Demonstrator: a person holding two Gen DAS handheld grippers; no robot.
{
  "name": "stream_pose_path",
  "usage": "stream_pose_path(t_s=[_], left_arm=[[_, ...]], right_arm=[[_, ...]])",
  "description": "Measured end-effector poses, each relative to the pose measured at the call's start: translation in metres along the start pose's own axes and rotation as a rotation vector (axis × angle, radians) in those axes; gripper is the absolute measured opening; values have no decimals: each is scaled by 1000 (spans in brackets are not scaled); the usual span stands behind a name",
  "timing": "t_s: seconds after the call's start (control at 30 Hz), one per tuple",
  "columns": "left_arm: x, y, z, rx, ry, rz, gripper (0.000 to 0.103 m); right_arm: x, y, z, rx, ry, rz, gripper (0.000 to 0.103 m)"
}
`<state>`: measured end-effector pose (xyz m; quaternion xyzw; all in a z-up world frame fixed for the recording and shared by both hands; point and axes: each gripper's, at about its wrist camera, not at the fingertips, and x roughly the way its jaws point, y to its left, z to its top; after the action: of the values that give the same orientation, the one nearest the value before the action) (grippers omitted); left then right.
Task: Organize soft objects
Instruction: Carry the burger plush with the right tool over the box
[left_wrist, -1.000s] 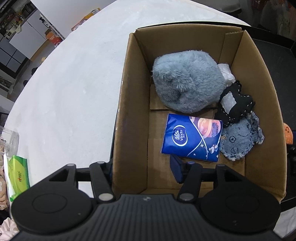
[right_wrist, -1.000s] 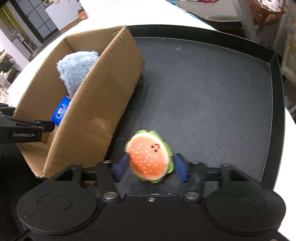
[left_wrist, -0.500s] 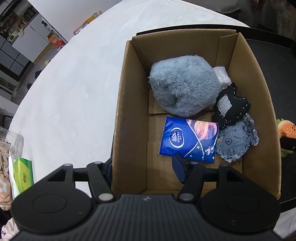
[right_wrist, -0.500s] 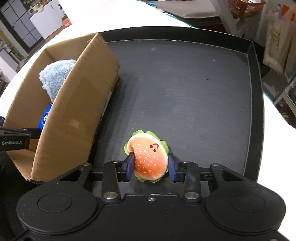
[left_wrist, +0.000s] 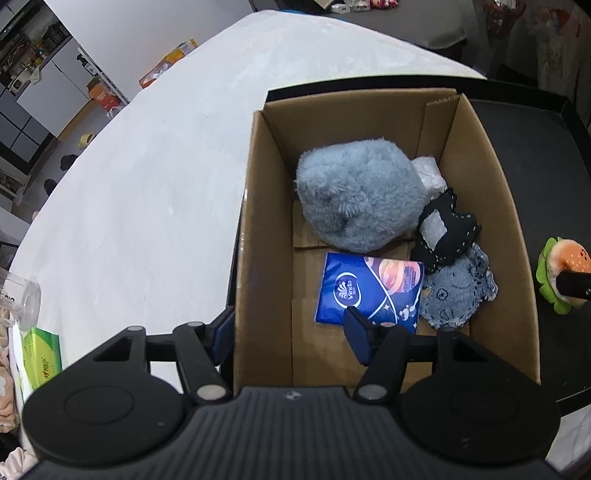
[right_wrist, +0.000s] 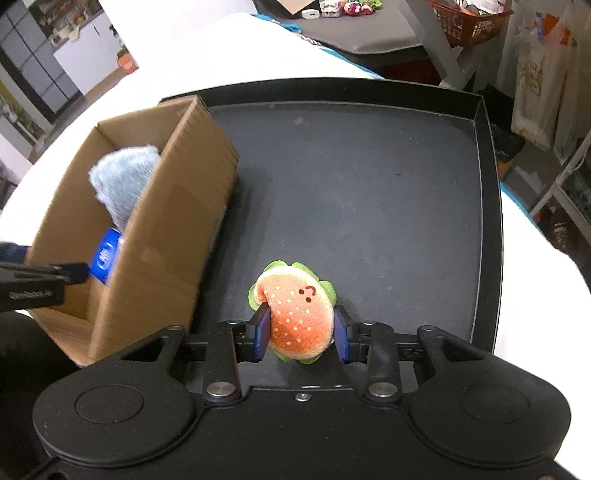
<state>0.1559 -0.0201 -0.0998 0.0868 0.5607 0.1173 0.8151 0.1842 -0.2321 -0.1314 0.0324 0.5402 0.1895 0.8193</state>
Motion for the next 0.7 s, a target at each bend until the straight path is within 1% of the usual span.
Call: stream_pose_path(t_s=[0.07, 0.17, 0.33, 0.43, 0.57, 0.7], left_arm=[[-1, 3, 0, -3, -7, -8, 61], [-1, 8, -1, -7, -14, -24, 58], [1, 17, -6, -14, -28, -44, 56], [1, 23, -8, -19, -31, -59, 51], [0, 28, -9, -21, -43, -85, 39], [-1, 33, -12, -28, -53, -97, 35]], right_arm=[[-7, -1, 2, 18, -5, 26, 34], [-16, 2, 7, 23, -20, 35, 34], [-28, 10, 11, 17, -42, 41, 34], [-35, 17, 14, 5, -56, 38, 34], [-43, 29, 19, -15, -74, 37, 35], [-51, 43, 25, -33, -92, 42, 35]])
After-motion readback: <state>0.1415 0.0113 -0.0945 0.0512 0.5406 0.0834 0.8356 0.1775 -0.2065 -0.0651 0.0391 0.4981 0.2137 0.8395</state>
